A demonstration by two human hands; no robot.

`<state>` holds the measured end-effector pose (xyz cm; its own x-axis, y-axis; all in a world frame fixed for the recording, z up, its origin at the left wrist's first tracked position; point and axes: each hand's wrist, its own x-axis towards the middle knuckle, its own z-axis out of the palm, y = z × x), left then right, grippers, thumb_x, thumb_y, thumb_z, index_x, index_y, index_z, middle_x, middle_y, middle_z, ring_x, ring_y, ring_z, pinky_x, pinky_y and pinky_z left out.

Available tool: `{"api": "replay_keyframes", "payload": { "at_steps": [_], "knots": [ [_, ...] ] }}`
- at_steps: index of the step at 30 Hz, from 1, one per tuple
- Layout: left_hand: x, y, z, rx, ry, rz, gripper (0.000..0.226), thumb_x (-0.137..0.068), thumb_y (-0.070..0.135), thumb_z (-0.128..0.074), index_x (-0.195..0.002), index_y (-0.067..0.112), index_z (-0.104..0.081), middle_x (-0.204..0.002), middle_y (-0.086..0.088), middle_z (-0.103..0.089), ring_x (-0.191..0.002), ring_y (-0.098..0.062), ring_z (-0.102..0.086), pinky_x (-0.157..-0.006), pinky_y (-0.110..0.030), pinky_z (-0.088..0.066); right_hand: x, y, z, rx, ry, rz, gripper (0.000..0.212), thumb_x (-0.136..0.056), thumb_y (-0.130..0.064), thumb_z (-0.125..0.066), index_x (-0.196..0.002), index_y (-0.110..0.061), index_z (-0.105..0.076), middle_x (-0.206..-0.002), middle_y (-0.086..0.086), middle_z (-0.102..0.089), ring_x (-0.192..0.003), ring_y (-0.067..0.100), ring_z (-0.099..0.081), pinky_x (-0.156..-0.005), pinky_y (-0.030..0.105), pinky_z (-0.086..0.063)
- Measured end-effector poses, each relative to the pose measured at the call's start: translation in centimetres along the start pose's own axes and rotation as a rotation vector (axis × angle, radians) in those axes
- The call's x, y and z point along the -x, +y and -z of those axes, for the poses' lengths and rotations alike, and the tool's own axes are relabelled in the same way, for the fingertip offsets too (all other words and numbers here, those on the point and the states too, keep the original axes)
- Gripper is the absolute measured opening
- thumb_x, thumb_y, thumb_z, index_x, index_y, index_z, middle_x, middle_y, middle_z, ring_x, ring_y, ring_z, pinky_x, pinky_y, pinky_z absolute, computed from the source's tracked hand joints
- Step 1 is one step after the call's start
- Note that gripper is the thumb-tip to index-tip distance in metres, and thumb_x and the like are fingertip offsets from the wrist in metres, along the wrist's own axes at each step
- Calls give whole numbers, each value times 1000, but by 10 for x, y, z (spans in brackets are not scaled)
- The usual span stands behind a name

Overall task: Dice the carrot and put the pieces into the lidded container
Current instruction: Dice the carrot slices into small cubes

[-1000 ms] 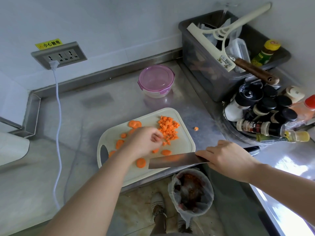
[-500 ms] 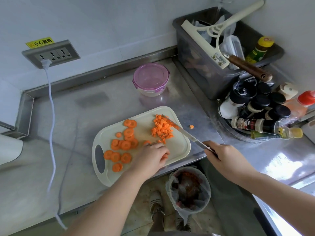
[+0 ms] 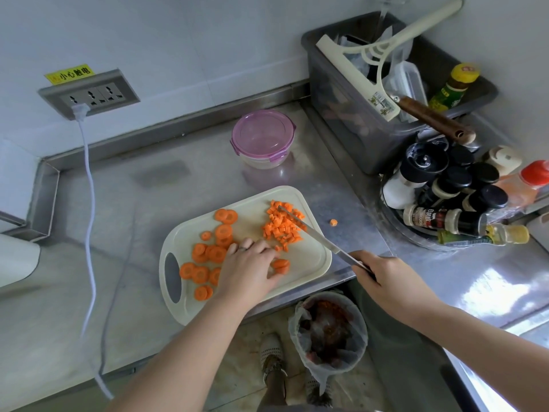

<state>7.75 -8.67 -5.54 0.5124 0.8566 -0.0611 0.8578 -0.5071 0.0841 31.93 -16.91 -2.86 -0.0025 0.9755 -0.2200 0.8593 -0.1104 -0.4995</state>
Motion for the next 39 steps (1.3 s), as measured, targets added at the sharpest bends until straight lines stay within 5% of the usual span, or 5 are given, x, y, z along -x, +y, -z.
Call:
{"api": "replay_keyframes", "payload": {
  "at_steps": [6,14,26,33,39],
  "knots": [
    [-5,9,0,43,-96,-1,36,-91,48,-47,-124,37,-56,-124,17,-55,-115,-13,-43,-89,-31,-30,2,-2,1,-7,-28,-11,26,-100,-27,-42,-121,-24,-57,-67,-3,-59,-64,20,-58,-60,33,-46],
    [-4,20,-6,66,-8,220,26,-88,46,-51,-108,36,-63,-111,14,-63,-107,-15,-48,-83,-32,-30,3,-10,-5,-38,-54,-14,27,-100,-25,-42,-121,-23,-57,-77,-1,-66,-68,17,-60,-64,32,-48],
    [0,8,-8,73,4,347,28,-86,50,-53,-105,32,-59,-104,12,-67,-106,-16,-51,-82,-33,-31,0,-26,-14,-66,-69,4,29,-100,-26,-42,-124,-25,-57,-61,-13,-51,-52,7,-49,-50,17,-35],
    [-4,7,-7,69,19,389,31,-85,49,-54,-108,28,-51,-102,10,-69,-105,-17,-54,-81,-34,-30,1,-34,-21,-86,-136,-27,14,-99,-22,-43,-97,-23,-57,-67,-3,-58,-61,17,-56,-55,26,-41],
    [-3,5,-6,82,55,427,28,-84,47,-57,-100,26,-47,-96,7,-70,-103,-19,-57,-80,-34,-31,3,-38,-30,-68,-216,-91,20,-100,-24,-40,-101,-19,-60,-80,-4,-64,-71,14,-60,-69,32,-52]
  ]
}}
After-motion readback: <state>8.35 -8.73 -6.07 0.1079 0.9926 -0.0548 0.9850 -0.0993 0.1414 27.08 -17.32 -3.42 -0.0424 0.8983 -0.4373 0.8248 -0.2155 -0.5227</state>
